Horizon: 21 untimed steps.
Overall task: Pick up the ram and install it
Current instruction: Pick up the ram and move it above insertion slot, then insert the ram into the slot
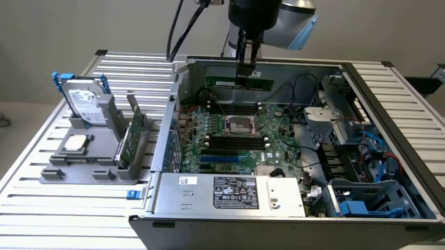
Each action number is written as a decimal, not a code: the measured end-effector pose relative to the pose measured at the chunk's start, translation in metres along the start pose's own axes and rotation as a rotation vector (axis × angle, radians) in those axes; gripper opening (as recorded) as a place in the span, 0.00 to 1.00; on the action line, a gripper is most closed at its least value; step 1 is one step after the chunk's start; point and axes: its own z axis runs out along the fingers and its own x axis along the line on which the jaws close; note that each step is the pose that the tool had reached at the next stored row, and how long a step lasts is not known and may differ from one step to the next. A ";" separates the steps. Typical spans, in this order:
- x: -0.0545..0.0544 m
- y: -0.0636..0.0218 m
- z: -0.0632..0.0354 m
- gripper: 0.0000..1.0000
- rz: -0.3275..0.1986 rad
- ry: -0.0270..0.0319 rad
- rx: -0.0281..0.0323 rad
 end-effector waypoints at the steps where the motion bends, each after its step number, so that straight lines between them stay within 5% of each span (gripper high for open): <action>1: 0.000 0.0000 0.0000 0.14 0.000 -0.0001 0.0000; 13: 0.000 0.0000 0.0000 0.14 0.000 -0.0001 0.0000; 21: 0.001 0.0043 0.0134 0.14 0.000 0.0009 0.0011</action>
